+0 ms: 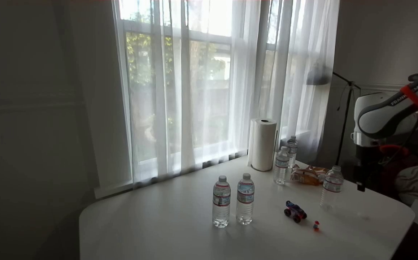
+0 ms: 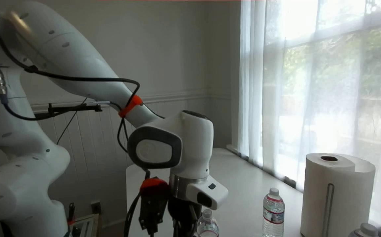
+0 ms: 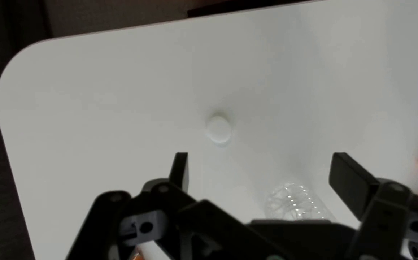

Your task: Put the small white cap on the open water bottle

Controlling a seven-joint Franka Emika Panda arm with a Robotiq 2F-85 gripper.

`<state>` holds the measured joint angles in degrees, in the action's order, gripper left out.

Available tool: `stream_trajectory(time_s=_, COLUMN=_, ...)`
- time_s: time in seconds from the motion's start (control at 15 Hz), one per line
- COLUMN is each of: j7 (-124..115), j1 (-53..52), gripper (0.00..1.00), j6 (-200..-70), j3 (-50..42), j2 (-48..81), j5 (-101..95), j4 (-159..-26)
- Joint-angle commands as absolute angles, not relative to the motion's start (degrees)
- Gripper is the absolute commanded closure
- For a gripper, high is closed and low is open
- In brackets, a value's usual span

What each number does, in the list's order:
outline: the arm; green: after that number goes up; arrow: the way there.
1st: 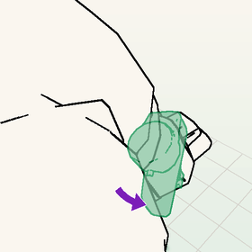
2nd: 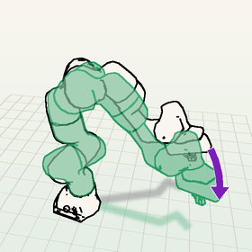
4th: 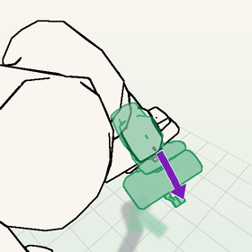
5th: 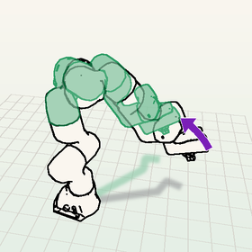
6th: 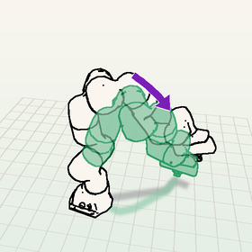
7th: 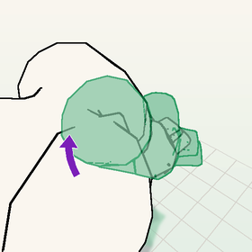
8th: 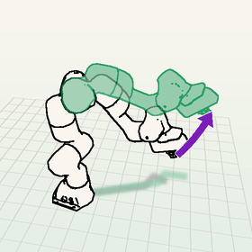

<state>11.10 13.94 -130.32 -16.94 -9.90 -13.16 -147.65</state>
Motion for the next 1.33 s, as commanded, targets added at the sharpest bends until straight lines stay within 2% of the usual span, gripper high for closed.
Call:
stream_trajectory(time_s=0.0, j7=10.7, j1=15.4, gripper=0.0, j6=-135.7, j3=-17.6, j2=-7.6, j5=-11.8, j4=-149.7)
stream_trajectory(time_s=1.0, j7=11.0, j1=17.0, gripper=0.0, j6=-153.9, j3=-17.6, j2=7.7, j5=-3.4, j4=-150.5)
stream_trajectory(time_s=1.27, j7=10.6, j1=17.1, gripper=0.07, j6=-155.5, j3=-17.5, j2=9.5, j5=-3.6, j4=-150.1)
